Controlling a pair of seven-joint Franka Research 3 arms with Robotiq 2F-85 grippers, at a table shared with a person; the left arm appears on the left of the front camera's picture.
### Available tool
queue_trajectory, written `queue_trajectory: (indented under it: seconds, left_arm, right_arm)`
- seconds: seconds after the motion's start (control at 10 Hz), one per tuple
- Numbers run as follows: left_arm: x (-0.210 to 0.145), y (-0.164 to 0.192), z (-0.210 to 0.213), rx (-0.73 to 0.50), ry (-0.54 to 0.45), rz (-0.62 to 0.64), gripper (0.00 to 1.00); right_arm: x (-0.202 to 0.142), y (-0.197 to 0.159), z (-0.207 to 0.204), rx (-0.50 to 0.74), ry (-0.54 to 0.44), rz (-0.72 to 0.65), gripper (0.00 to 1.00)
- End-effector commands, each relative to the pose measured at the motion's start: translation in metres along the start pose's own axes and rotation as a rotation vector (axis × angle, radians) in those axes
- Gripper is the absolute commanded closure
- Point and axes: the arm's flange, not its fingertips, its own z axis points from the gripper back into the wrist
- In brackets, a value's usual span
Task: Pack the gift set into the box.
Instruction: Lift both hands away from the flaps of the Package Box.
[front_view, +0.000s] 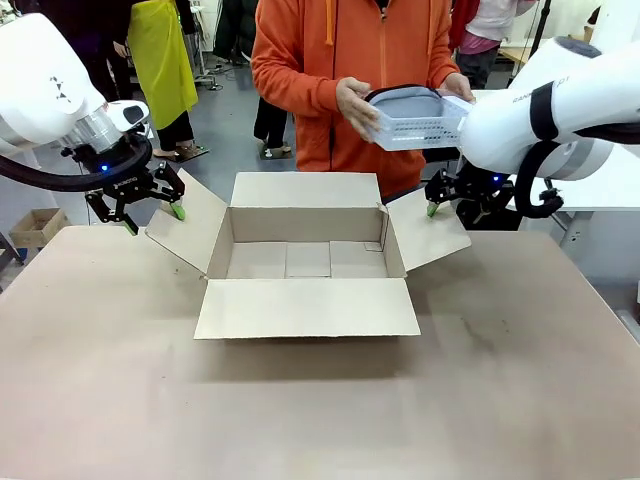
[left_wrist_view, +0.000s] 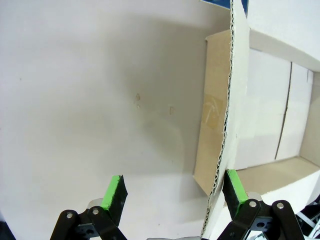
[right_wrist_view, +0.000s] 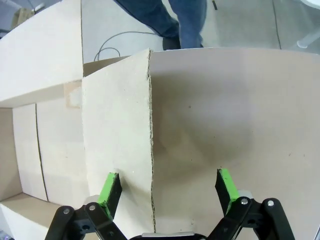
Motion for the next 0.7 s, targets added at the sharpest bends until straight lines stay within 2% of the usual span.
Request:
queue_trajectory:
  seconds: [0.0, 0.6]
  left_arm:
    - [-0.0004, -0.0013, 0.0016, 0.016, -0.007, 0.01, 0.0]
    - [-0.0004, -0.0013, 0.0016, 0.016, -0.007, 0.01, 0.0]
  right_arm:
    - [0.0019, 0.0034, 0.0017, -0.013, 0.002, -0.013, 0.0]
    - [0.0019, 0.0034, 0.0017, -0.013, 0.002, -0.013, 0.0]
